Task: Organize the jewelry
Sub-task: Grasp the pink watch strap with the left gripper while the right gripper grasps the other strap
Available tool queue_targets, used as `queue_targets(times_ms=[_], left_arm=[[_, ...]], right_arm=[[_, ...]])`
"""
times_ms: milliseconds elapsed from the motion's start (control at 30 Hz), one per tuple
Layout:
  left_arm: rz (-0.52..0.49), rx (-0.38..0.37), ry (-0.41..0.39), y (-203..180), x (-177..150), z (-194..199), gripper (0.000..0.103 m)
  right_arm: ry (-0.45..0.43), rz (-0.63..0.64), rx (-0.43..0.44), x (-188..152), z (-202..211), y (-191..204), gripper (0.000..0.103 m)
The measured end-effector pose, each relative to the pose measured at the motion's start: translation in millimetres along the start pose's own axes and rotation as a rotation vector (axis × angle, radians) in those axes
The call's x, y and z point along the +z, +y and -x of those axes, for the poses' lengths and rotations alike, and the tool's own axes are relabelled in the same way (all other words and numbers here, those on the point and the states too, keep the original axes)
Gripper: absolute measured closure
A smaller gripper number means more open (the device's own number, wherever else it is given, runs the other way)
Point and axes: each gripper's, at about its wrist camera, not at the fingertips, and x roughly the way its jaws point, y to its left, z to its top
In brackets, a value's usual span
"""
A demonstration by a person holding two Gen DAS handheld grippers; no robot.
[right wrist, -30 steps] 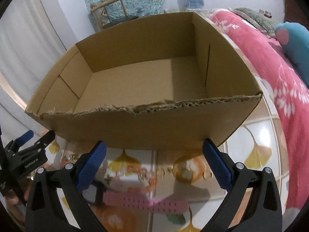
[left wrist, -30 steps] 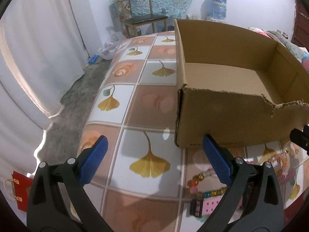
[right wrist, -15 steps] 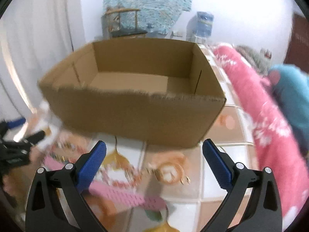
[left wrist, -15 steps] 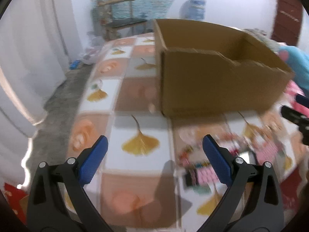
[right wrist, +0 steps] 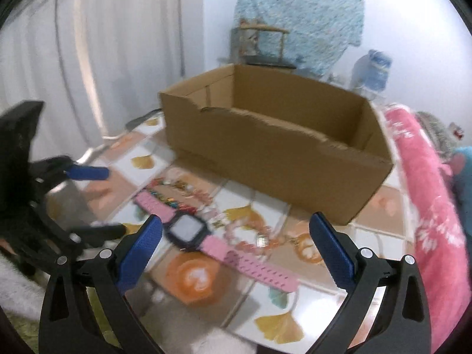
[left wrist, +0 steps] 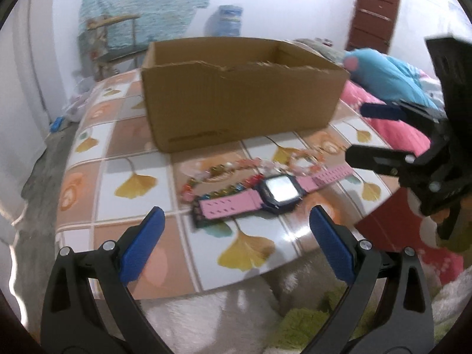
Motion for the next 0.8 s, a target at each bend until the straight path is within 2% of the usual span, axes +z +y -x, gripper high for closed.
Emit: queue_targets(times_ms=[167, 233, 367, 433, 533, 700, 800], left_arm=[[-0.112, 0.054, -0.018, -8, -4, -4, 0.012], [-0.171, 0.067, -0.014, -13, -3, -5, 0.028], [-0.306, 0.062, 0.026, -23, -3, -14, 0.045], [-0.367, 0.046, 0.05, -27, -3, -20, 0.057], [-0.433, 0.023, 0.078, -33, -3, -27, 0.07], [-0.499, -0.021, 0.116, -36, -1, -33, 0.079], [-0.51, -0.028, 0.126, -37, 1, -35, 0.08]], right_arm=[[0.055, -0.114, 0.12, -11, -8, -16, 0.006], [0.07, -0.161, 0.164, -13, -12, -18, 0.013], [0.096, -0.196, 0.226, -14, -20, -20, 0.027], [0.11, -0.195, 0.257, -13, -24, -19, 0.035], [0.13, -0.164, 0.291, -13, -30, -16, 0.044], [0.159, -0.096, 0.352, -11, -44, -7, 0.049], [0.169, -0.044, 0.375, -8, -51, -2, 0.049]])
